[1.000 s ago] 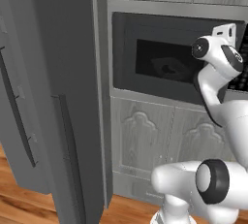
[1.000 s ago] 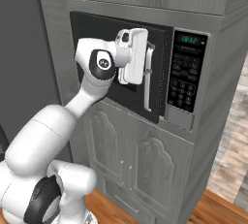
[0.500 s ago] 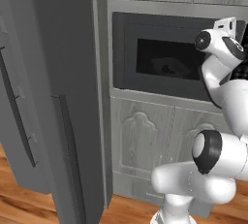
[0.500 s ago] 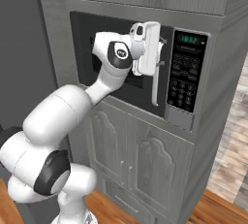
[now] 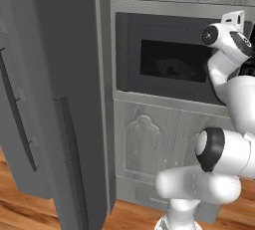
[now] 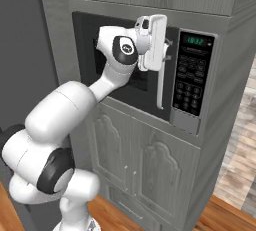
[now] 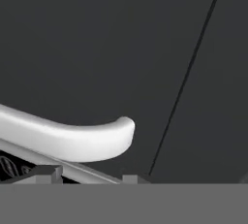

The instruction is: Place the tupperware containing the shrimp and broccoli meal in the microwave. Close the microwave door and press the start button to reheat the meal.

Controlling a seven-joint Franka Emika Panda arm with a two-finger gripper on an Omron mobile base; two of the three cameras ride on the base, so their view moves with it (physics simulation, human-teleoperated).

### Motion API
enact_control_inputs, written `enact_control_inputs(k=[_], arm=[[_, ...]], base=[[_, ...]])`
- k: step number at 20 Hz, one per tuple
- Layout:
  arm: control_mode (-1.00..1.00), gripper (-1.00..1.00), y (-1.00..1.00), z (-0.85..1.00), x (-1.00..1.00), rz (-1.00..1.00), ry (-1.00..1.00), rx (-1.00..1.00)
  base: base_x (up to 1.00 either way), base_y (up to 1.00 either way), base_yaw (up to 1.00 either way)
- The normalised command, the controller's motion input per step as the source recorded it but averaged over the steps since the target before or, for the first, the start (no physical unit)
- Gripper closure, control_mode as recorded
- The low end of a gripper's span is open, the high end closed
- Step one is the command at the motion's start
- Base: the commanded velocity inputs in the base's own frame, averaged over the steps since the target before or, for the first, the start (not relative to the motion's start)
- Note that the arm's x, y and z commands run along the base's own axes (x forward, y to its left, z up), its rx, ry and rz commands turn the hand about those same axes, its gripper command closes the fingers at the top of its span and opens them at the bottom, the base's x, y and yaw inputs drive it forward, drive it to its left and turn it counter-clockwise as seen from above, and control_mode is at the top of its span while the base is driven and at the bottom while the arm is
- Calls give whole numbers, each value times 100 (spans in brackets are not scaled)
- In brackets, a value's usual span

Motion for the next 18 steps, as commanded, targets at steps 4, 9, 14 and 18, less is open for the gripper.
enact_control_inputs(k=[4, 9, 14, 18], arm=[[-100, -100, -35, 13, -70, 1, -22, -1], [-100, -100, -13, 59, -77, 6, -14, 0], [-100, -100, 0, 17, -100, 11, -5, 1], [-100, -100, 0, -19, -100, 2, -8, 16]], base=[[0, 0, 0], [0, 0, 0], [0, 0, 0], [0, 0, 0]])
